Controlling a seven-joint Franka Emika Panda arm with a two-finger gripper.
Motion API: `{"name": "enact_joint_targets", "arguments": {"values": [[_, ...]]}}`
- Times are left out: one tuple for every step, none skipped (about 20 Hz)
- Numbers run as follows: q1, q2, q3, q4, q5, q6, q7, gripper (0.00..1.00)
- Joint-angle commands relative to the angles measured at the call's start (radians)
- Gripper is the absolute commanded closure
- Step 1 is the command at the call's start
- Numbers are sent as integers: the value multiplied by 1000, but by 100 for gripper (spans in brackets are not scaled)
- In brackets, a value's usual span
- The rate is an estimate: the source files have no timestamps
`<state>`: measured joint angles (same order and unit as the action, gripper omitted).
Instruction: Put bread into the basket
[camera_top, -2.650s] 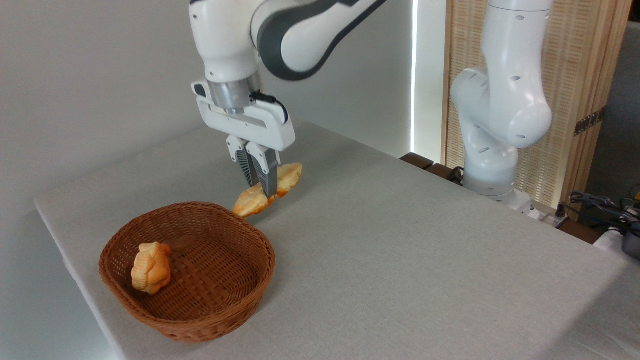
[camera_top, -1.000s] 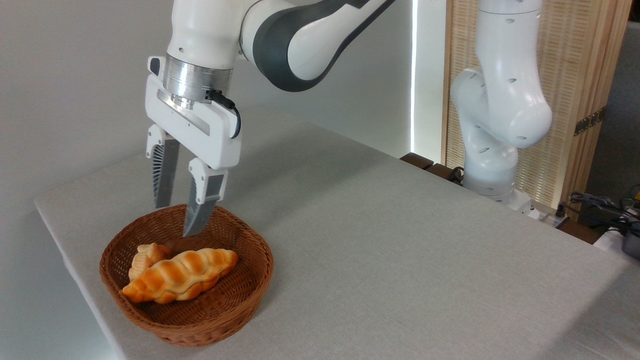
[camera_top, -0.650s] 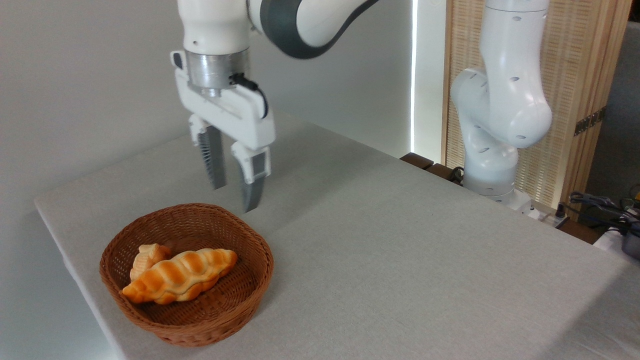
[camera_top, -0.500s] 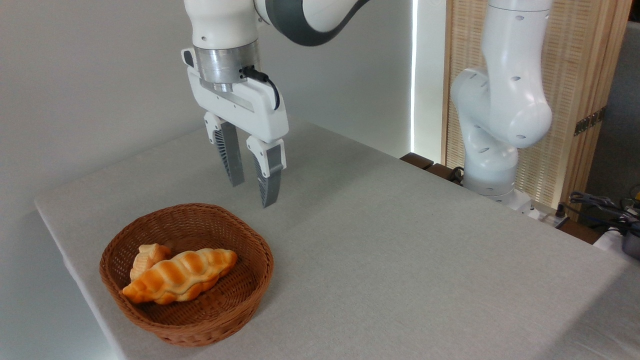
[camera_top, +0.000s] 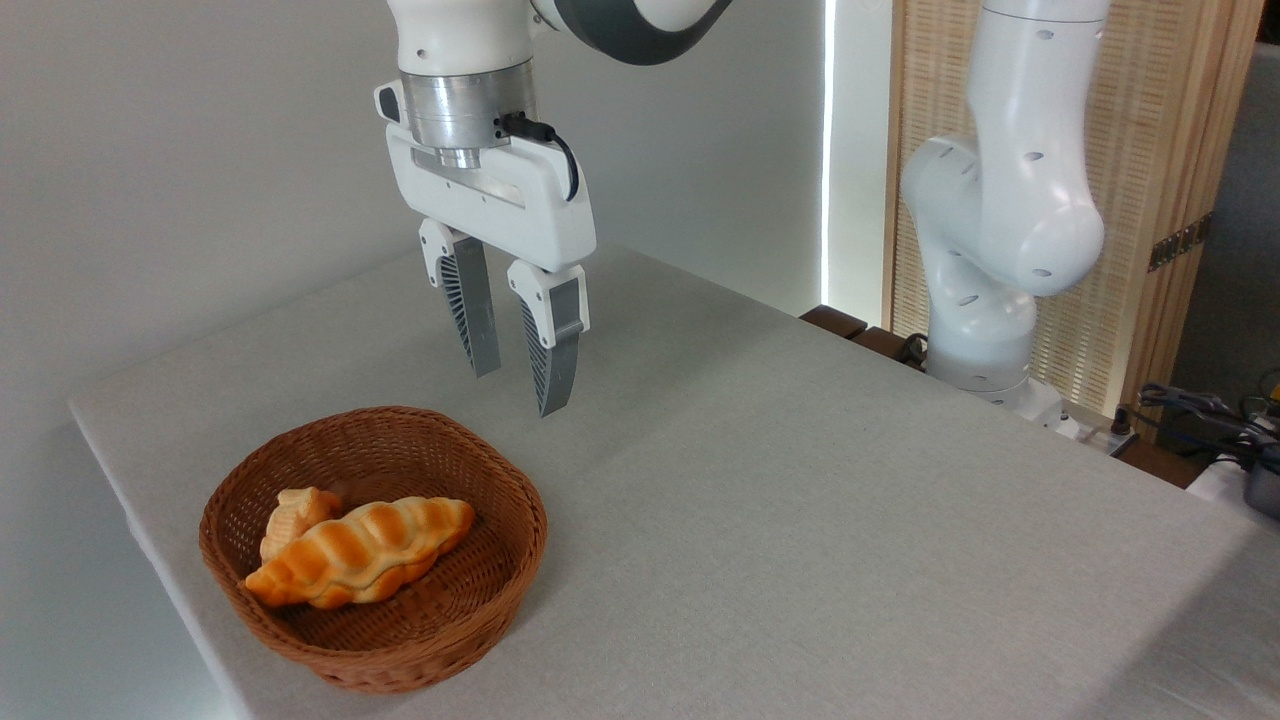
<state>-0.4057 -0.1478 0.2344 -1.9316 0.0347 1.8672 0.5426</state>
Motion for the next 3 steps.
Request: {"name": "enact_joint_targets", "arguments": {"values": [[-5,-13,55,17,-70,-17,22,0],[-5,-18,59,17,-70,-17,23,0],[-5,-21,62,17,-70,-19,30,0]]}}
